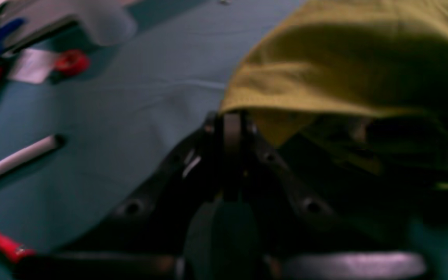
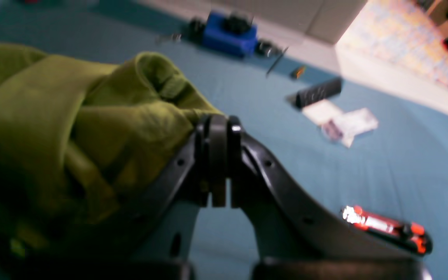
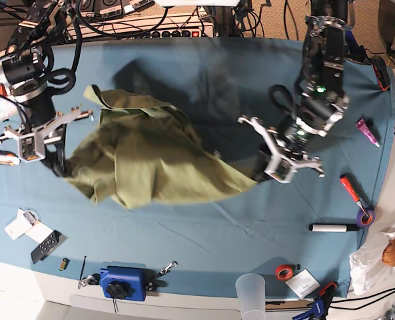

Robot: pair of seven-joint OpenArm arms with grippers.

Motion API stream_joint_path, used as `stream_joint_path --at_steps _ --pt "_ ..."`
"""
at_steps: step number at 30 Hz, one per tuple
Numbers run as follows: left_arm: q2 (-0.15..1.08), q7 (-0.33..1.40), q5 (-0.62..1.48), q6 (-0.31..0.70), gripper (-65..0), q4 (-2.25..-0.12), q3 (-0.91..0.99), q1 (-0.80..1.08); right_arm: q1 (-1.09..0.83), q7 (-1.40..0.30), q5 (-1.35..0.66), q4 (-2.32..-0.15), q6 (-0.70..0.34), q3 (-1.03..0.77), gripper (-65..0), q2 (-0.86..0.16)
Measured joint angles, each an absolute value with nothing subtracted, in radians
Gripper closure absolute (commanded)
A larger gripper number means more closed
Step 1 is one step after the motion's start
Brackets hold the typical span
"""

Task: Layout the t-shirt on the table in an organized manner, then fold the t-shirt properly
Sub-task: 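Lift and stretch the shirt between both grippers, pulling apart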

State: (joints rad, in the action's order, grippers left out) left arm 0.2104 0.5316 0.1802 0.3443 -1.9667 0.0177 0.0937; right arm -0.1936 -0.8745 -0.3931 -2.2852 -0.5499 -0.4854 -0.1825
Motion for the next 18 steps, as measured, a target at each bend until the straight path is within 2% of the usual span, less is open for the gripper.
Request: stream_joint_path --at_steps 7,18 --pt "0.286 0.543 0.257 0.347 0.0 -1.988 0.127 0.094 -0.086 -0.844 -0.393 -2.236 -0.551 -0.485 0.0 -0.183" --pt "0.318 0.55 0.261 0.355 0.0 -1.99 0.13 0.065 0.052 -0.844 -0.393 -2.054 -0.55 -0.485 0.0 -0.182"
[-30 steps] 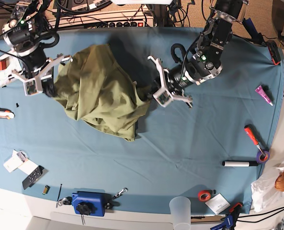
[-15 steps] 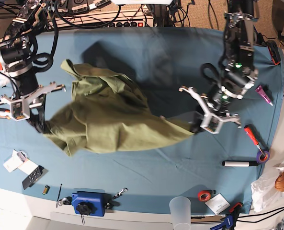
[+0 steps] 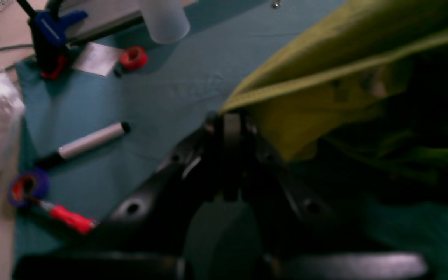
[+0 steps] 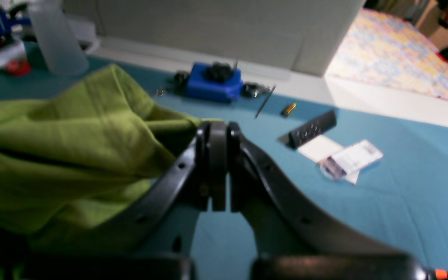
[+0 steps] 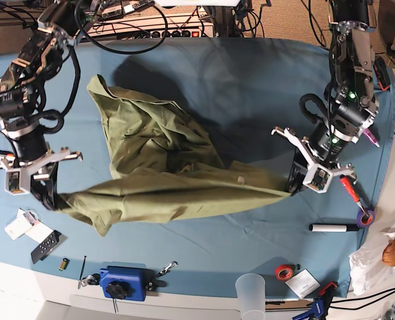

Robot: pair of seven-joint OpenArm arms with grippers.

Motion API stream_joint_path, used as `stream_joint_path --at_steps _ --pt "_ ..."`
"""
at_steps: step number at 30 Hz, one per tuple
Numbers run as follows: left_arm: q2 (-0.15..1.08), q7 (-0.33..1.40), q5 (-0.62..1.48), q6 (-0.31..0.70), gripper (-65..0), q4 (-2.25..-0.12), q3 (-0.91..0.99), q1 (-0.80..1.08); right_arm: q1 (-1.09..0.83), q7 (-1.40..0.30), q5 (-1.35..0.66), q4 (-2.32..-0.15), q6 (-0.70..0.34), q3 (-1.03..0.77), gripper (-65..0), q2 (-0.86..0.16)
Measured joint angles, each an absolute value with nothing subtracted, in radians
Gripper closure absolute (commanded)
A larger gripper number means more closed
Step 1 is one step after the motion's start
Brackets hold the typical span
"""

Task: Layout the t-shirt on the table in an organized manner, then fold the t-shirt properly

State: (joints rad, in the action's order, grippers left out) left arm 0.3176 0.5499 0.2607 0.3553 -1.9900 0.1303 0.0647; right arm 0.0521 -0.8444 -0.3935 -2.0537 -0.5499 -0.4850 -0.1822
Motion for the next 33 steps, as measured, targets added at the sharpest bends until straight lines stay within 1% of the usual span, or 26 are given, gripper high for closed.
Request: stream_joint_path --at_steps 2,4,6,7,8,12,15,18,20,22,24,28,33 --pt "0.343 0.546 0.26 0.355 0.0 -1.99 0.13 0.053 0.058 -0.845 -0.394 -2.052 -0.55 -0.485 0.0 -0.183" --pt "0.361 0.546 0.26 0.355 0.0 -1.991 0.13 0.055 0.055 -0.858 -0.392 -2.052 -0.598 -0.485 -0.9 -0.182" --pt "0.369 0.55 0.256 0.355 0.0 -1.991 0.13 0.057 0.052 -0.862 -0.392 -2.052 -0.659 -0.485 -13.5 -0.181" --pt "0.369 0.55 0.256 0.353 0.0 -1.991 0.13 0.056 0.049 -0.86 -0.394 -2.052 -0.668 -0.485 -18.4 -0.182" --pt "0.369 0.55 0.256 0.354 0.0 -1.991 0.13 0.055 0.043 -0.859 -0.405 -2.052 -0.67 -0.485 -21.1 -0.182" --pt "0.369 0.55 0.214 0.35 0.0 -1.991 0.13 0.055 0.025 -0.865 -0.416 -2.052 -0.658 -0.485 -21.5 -0.182" --pt "0.389 0.55 0.166 0.305 0.0 -1.991 0.13 0.049 0.028 -0.864 -0.417 -2.052 -0.648 -0.485 -21.5 -0.183" --pt "0.438 0.55 0.111 0.255 0.0 -1.991 0.13 0.035 0.028 -0.889 -0.416 -2.052 -0.616 -0.487 -21.5 -0.183" --pt "0.476 0.55 0.086 0.21 0.0 -1.991 0.13 0.029 0.028 -0.914 -0.42 -2.052 -0.617 -0.487 -21.5 -0.183" --pt "0.511 0.55 0.071 0.191 0.0 -1.991 0.13 0.027 0.028 -0.958 -0.484 -2.052 -0.618 -0.487 -21.5 -0.183" --pt "0.533 0.55 0.048 0.18 0.0 -1.991 0.13 0.027 0.028 -0.972 -0.548 -2.052 -0.655 -0.469 -21.5 -0.183" --pt "0.556 0.552 0.027 0.138 0.0 -1.991 0.14 0.02 0.028 -0.987 -0.562 -2.052 -0.696 -0.324 -21.5 -0.183" --pt "0.589 0.577 0.028 0.142 0.0 -1.991 0.238 0.02 0.027 -0.962 -0.472 -2.051 -0.7 -0.078 -21.5 -0.183"
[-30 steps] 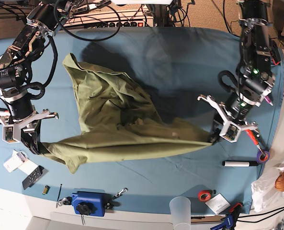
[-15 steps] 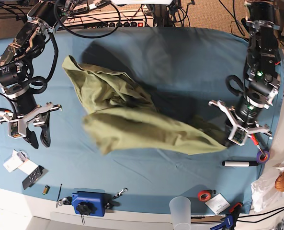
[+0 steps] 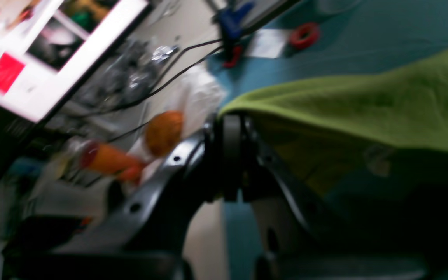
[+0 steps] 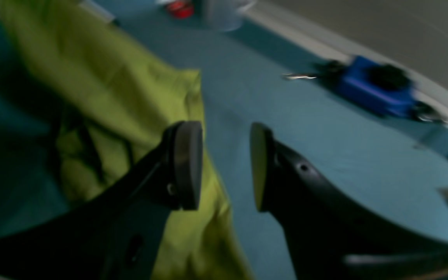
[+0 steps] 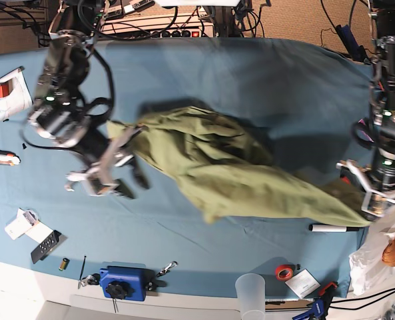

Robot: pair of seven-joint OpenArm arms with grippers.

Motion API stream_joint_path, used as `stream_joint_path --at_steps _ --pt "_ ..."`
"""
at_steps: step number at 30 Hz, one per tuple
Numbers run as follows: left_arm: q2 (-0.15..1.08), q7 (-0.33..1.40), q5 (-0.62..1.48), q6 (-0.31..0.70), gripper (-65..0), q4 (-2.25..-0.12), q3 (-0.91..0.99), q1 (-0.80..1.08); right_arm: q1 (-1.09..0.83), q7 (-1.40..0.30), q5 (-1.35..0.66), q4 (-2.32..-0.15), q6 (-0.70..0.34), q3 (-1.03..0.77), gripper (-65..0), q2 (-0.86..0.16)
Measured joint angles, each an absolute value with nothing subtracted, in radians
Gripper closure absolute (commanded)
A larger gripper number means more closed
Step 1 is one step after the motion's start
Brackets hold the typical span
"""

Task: Layout the t-shirt on the table in an organized manner, then fold the t-shirt properly

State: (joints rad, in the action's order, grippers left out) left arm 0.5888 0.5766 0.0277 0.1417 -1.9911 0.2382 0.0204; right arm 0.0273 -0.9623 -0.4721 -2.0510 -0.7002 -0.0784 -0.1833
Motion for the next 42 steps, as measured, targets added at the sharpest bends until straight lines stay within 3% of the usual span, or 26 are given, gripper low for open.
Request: stream_joint_path --at_steps 6,14,25,31,38,42 --pt "0.689 0.608 0.168 0.152 0.0 -1.993 0.419 0.019 0.028 -0.93 -0.391 -2.05 -0.699 0.068 -21.5 -0.183" --pt "0.807 0.638 0.34 0.235 0.0 -1.996 0.589 0.019 0.028 -0.927 -0.371 -2.05 -0.689 0.074 -21.5 -0.13" --pt "0.864 0.711 0.763 0.567 0.0 -2.155 0.669 0.056 0.028 -0.926 -0.355 -2.05 -0.651 0.074 -21.5 -0.125" --pt "0.747 0.705 0.773 0.559 0.0 -2.357 0.669 0.158 0.028 -0.924 -0.305 -2.05 -0.632 0.073 -21.5 -0.124" --pt "0.561 0.687 0.772 0.555 0.0 -2.344 0.67 0.238 0.018 -0.933 -0.314 -2.05 -0.632 0.072 -21.5 -0.121" --pt "0.507 0.687 0.77 0.554 0.0 -2.344 0.67 0.244 -0.025 -0.949 -0.412 -2.05 -0.703 0.072 -21.5 -0.125"
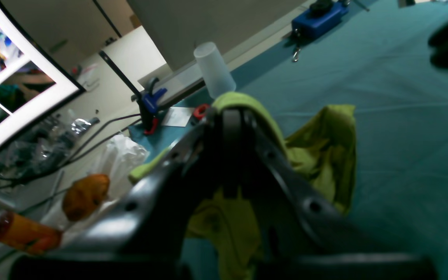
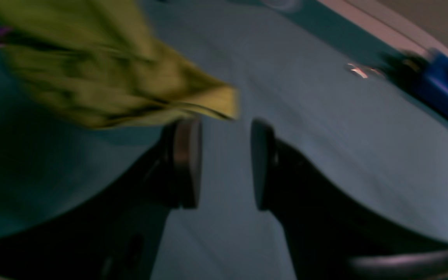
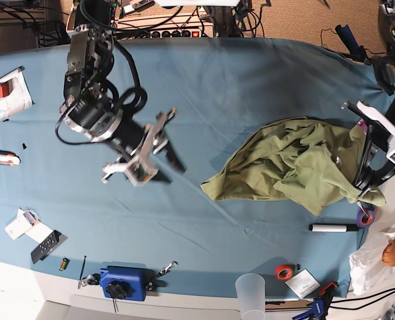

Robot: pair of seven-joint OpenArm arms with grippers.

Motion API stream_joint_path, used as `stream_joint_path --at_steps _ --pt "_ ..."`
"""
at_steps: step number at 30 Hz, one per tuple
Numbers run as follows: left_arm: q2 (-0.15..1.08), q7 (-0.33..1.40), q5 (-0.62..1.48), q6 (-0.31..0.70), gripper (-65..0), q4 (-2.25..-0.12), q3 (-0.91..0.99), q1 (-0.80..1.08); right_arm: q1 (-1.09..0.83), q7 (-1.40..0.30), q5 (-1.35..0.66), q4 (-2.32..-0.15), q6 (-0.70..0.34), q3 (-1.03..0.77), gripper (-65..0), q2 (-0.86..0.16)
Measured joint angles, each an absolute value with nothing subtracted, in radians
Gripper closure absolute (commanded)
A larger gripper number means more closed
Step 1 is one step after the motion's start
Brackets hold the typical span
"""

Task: Layout the t-shirt on the table in an organized manner, then fold the t-shirt properly

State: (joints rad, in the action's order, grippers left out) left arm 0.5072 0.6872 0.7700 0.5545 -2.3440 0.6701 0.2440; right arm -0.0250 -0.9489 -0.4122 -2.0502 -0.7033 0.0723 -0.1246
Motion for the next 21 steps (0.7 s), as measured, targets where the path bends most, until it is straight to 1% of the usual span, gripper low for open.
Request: stream_joint_path --at_steps 6,9,11,13,17,19,21 --pt "0.463 0.664 0.767 0.551 0.0 -2.344 0.649 0.243 -0.036 -0.954 -0.427 -2.05 -0.7 0.073 -21.5 -0.119" --pt "0.463 0.621 0.642 0.557 0.0 -2.343 0.617 0.241 -0.036 -0.955 -0.429 -2.05 -0.701 0.073 -21.5 -0.119" --pt "0.464 0.598 0.59 0.528 0.0 -2.343 0.612 0.237 -0.036 -0.968 -0.428 -2.05 -0.701 0.073 -21.5 -0.119" --pt "0.472 0.57 0.601 0.53 0.0 -2.302 0.611 0.227 -0.036 -0.969 -0.428 -2.05 -0.701 0.073 -21.5 -0.119" --pt "0.474 0.593 0.674 0.525 0.0 -2.169 0.609 0.195 -0.036 -0.969 -0.428 -2.05 -0.7 0.073 -21.5 -0.119" --pt "0.473 0.592 0.696 0.567 0.0 -2.138 0.591 0.177 -0.036 -0.969 -0.429 -2.05 -0.701 0.073 -21.5 -0.119" --pt "0.455 0.588 0.707 0.574 0.0 -2.133 0.544 0.167 -0.036 -0.968 -0.428 -2.05 -0.7 0.073 -21.5 -0.12"
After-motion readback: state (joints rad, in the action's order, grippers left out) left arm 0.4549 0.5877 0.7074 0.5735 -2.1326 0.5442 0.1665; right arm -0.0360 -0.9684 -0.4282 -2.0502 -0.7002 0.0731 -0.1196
